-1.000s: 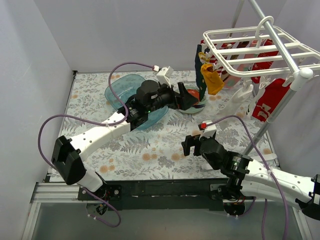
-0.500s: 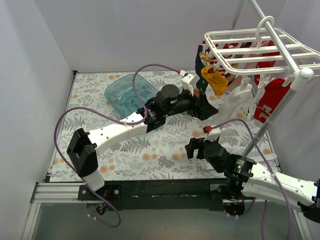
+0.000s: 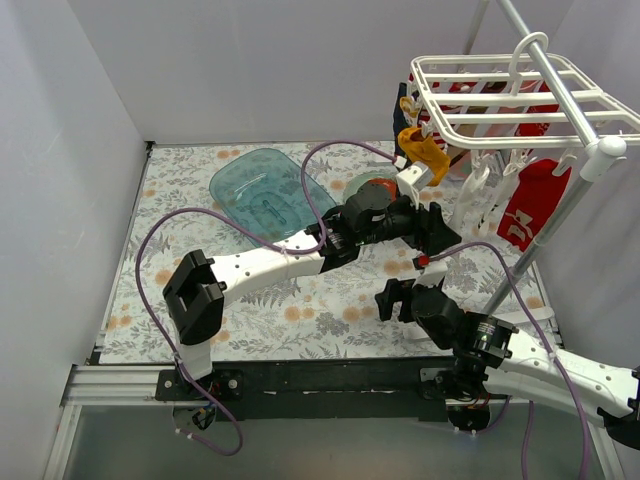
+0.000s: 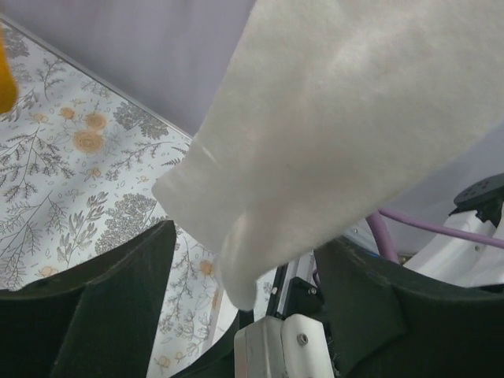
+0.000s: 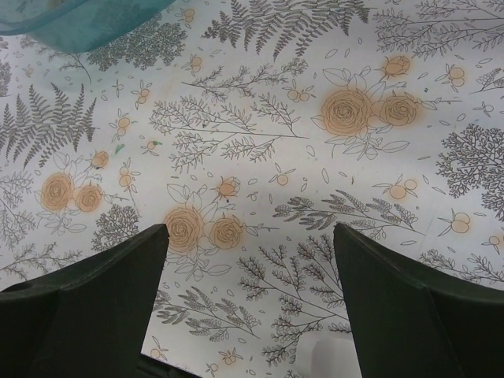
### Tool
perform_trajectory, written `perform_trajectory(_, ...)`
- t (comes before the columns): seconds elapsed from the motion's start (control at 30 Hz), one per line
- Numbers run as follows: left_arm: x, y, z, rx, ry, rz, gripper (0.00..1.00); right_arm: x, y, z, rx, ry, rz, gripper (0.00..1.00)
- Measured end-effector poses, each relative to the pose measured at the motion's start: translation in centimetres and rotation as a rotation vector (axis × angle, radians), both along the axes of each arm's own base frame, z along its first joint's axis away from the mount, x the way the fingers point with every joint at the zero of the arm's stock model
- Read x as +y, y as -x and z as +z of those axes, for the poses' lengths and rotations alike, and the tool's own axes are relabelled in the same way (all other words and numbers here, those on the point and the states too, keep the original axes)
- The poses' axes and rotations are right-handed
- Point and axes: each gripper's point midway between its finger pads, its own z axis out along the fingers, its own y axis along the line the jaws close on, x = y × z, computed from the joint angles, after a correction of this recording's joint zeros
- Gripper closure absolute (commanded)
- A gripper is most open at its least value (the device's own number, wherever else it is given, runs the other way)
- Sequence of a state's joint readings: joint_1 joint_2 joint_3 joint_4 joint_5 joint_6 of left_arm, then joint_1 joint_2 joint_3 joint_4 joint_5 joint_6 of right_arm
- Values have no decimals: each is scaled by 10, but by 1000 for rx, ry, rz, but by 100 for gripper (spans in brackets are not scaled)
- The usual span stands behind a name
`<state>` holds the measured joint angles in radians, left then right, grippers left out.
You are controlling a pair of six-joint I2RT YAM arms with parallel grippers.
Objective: Remove the socks clipped to the hanger
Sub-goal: Remove the sock from the hanger.
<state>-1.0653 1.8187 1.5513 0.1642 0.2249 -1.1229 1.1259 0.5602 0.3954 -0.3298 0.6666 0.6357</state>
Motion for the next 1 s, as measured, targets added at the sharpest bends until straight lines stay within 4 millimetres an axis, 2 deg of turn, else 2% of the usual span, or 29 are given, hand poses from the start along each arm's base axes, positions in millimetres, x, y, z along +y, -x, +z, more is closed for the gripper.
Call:
perform_trajectory(0.1, -2, -4, 0, -8, 8, 22, 53, -1, 1, -2, 5, 4, -2, 7)
perform_trajectory(0.13, -2, -6, 2, -9, 15, 30, 64, -1, 1, -2, 5, 4, -2, 7)
perform_trajectory(0.33, -2, -17, 15, -48, 63, 93, 93, -2, 1, -1, 5, 4, -3, 7)
perform_trajectory(0.47, 2, -26, 18, -75, 68, 145, 100, -2, 1, 0, -3, 3, 1, 9)
perform_trajectory(0.63, 16, -39, 23, -116, 45, 240, 100, -5, 0, 12, -35, -13, 4, 8)
perform_trajectory(0.73, 27, -45, 31, -149, 27, 290, 100, -6, -3, 33, -90, -50, 10, 7)
perform_trajectory(0.9, 38, -52, 42, -157, -8, 317, 100, -9, -10, 84, -217, -131, -1, 6)
perform_trajectory(1.0, 47, -55, 45, -136, -27, 310, 100, -11, -16, 108, -285, -164, -19, 6)
